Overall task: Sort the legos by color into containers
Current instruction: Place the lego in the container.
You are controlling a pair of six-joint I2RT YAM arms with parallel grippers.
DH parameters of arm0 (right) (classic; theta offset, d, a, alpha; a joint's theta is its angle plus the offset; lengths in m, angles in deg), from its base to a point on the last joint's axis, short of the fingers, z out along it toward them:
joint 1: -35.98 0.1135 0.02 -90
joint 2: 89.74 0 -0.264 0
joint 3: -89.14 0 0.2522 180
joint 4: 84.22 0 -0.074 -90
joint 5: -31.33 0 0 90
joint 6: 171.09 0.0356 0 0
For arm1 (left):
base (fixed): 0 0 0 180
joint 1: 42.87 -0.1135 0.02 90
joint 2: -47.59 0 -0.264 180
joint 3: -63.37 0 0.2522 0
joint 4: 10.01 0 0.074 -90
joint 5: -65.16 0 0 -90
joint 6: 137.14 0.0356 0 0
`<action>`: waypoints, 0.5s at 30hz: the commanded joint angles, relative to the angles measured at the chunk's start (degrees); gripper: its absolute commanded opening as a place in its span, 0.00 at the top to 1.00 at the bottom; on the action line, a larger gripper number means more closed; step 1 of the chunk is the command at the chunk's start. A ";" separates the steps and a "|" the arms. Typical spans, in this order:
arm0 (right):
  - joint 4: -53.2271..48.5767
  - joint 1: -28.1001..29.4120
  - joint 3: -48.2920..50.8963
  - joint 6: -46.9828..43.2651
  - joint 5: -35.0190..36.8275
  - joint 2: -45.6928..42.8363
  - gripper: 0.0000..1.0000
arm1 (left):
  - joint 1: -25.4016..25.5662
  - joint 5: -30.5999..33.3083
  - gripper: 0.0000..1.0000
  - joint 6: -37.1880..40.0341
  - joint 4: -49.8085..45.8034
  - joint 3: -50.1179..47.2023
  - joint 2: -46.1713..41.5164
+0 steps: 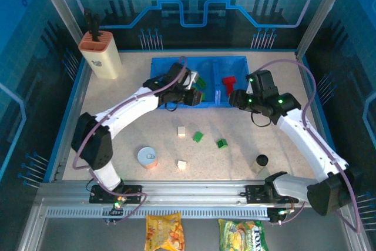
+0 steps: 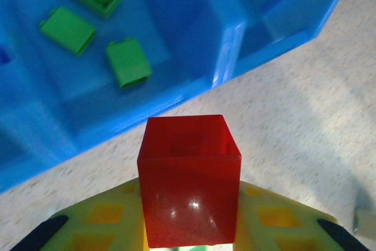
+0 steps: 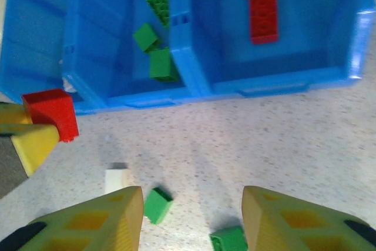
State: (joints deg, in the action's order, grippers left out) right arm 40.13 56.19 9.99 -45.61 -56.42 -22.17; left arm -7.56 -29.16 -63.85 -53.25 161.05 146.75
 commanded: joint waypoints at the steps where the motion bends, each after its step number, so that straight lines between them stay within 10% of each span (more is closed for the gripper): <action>1: -5.37 -2.21 1.37 -2.32 3.64 -3.49 0.51 | 2.73 3.00 0.73 -2.49 -1.89 7.53 4.45; 15: -10.69 -10.86 4.13 -5.57 7.63 -12.09 0.51 | 10.21 8.75 0.73 -3.38 -1.91 33.52 25.19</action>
State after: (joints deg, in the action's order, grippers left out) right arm 31.76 46.70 13.68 -49.50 -50.09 -33.05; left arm 1.67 -23.28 -66.69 -54.19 190.04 168.71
